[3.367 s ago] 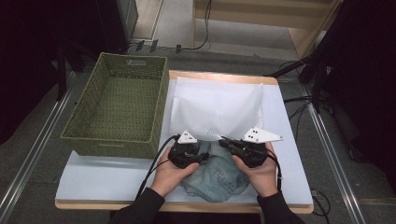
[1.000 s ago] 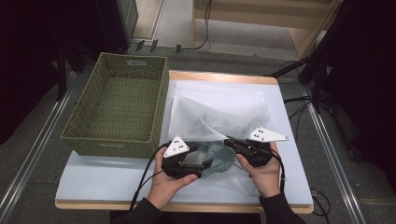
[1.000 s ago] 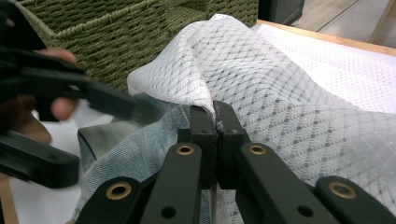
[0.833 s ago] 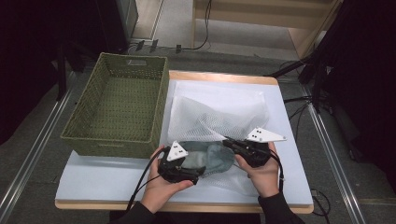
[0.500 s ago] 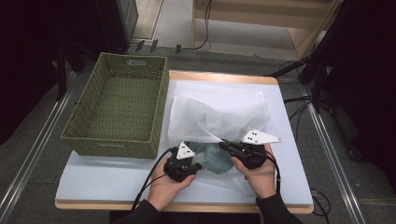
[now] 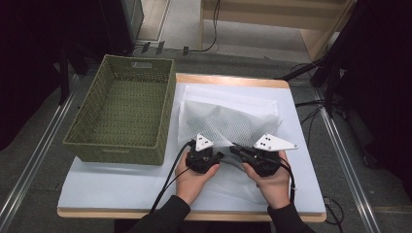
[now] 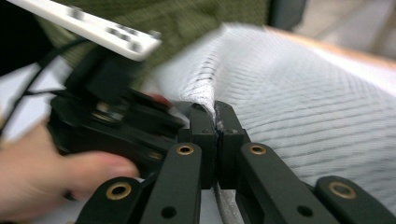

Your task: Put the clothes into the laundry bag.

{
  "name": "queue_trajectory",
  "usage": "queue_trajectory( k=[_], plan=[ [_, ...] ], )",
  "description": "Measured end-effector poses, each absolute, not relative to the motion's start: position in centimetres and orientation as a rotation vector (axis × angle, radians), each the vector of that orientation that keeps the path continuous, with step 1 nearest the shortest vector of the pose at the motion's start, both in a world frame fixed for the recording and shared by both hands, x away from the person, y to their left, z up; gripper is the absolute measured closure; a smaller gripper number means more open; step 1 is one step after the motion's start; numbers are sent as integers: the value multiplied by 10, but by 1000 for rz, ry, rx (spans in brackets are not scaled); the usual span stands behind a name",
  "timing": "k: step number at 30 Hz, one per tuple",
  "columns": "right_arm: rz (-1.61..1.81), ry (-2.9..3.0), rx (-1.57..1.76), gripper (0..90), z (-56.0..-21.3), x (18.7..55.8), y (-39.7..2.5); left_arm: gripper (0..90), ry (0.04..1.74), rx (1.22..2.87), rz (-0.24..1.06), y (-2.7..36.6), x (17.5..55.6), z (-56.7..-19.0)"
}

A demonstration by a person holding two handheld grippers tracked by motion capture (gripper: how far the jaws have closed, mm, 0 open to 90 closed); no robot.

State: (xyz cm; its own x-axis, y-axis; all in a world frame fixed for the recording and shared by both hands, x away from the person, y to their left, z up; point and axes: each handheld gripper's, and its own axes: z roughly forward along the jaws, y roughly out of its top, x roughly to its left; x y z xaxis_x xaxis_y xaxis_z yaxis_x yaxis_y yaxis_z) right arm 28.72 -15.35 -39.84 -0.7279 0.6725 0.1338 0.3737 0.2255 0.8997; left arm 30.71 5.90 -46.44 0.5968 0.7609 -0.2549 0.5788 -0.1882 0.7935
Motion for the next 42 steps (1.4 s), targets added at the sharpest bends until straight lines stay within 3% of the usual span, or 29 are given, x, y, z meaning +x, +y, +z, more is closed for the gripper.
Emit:
queue_trajectory(
  k=[7,10,12,14,18,20,23,25,29,32,34,36,38,41,42],
  plan=[
    [1479,2224,1077,898,-416,300,-166,364,874,1902,205,90,274,-449],
    [1477,2225,1063,898,-415,300,-164,322,886,1964,215,103,266,-446],
    [1485,2230,1068,898,-415,300,-163,308,958,2101,249,99,268,-455],
    [1495,2231,1068,898,-416,300,-162,323,985,2202,317,90,269,-465],
    [1490,2253,1040,898,-417,298,-156,393,1083,2121,301,78,281,-462],
    [1485,2258,1035,898,-419,298,-155,482,1113,2148,286,71,289,-464],
    [1493,2266,1032,898,-420,299,-155,735,1074,2222,361,56,293,-461],
    [1500,2267,1026,898,-420,298,-154,810,1061,2165,324,49,294,-457],
    [1514,2233,1011,898,-412,295,-154,828,1015,1962,309,37,296,-448],
    [1502,2190,1033,898,-408,293,-156,827,1153,1758,425,38,310,-452],
    [1476,2201,1060,899,-411,294,-155,822,1242,1780,360,34,329,-466],
    [1415,2229,1078,899,-420,297,-152,804,1248,1874,260,28,338,-476],
    [1369,2240,1110,898,-429,301,-152,750,1176,1921,287,28,330,-471],
    [1408,2222,1152,898,-433,306,-162,516,1060,1964,249,40,316,-466],
    [1416,2212,1157,898,-432,307,-163,494,1021,1972,250,46,311,-465]
  ],
)
